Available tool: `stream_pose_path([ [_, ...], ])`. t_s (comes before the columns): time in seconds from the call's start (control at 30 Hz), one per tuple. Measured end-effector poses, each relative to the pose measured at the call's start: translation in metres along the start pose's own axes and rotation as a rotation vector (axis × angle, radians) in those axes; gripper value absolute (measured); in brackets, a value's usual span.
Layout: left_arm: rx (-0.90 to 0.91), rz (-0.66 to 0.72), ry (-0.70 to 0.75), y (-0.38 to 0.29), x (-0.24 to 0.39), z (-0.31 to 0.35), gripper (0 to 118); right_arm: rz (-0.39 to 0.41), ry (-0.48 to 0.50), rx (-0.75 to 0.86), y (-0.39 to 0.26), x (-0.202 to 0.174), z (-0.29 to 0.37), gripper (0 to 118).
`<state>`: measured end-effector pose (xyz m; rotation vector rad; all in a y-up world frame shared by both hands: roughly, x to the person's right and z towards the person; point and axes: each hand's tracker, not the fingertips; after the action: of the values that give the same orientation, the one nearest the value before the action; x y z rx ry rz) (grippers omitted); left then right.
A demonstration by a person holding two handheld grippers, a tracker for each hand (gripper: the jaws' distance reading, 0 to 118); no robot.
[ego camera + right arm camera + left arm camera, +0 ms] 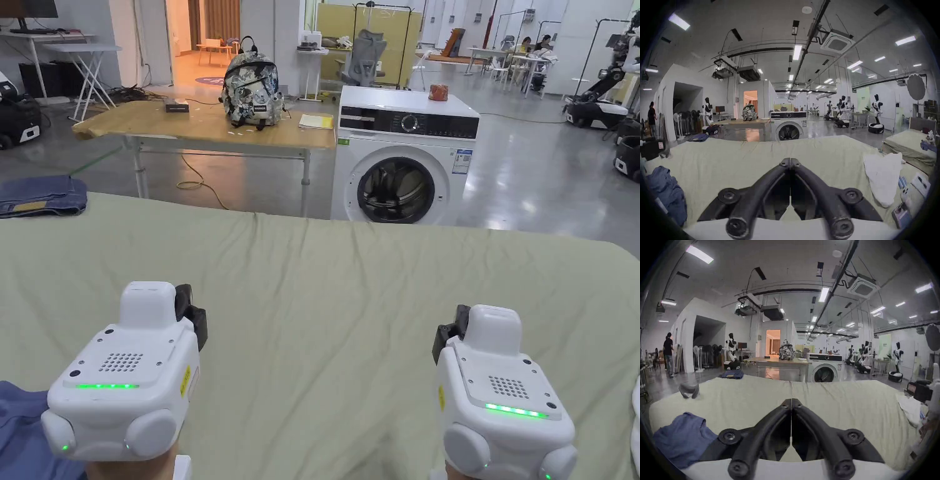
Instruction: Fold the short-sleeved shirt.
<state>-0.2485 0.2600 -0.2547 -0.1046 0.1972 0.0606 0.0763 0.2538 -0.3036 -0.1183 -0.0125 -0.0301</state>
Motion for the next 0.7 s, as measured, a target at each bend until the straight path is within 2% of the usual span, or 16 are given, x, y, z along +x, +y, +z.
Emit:
stream_pose_path([
  [0.17, -0.044, 0.038, -0.019, 0.003, -0.033, 0.009, 0, 0.031, 0.032, -0.012, 0.000, -0.006, 0.000, 0],
  [0.33, -0.088, -0.047, 0.061, 0.007, -0.077, 0.027, 0, 0.057, 0.066, -0.014, -0.003, -0.022, -0.002, 0],
  [0.43, -0.124, -0.035, 0.070, 0.008, -0.116, 0.040, 0, 0.072, 0.105, -0.020, -0.007, -0.035, -0.003, 0],
  [0.57, -0.235, -0.036, 0.143, 0.005, -0.172, 0.055, 0, 0.085, 0.147, -0.040, -0.013, -0.053, -0.005, 0],
  [0.7, -0.432, -0.019, 0.211, -0.006, -0.227, 0.065, 0, 0.099, 0.183, -0.061, -0.022, -0.068, -0.007, 0],
])
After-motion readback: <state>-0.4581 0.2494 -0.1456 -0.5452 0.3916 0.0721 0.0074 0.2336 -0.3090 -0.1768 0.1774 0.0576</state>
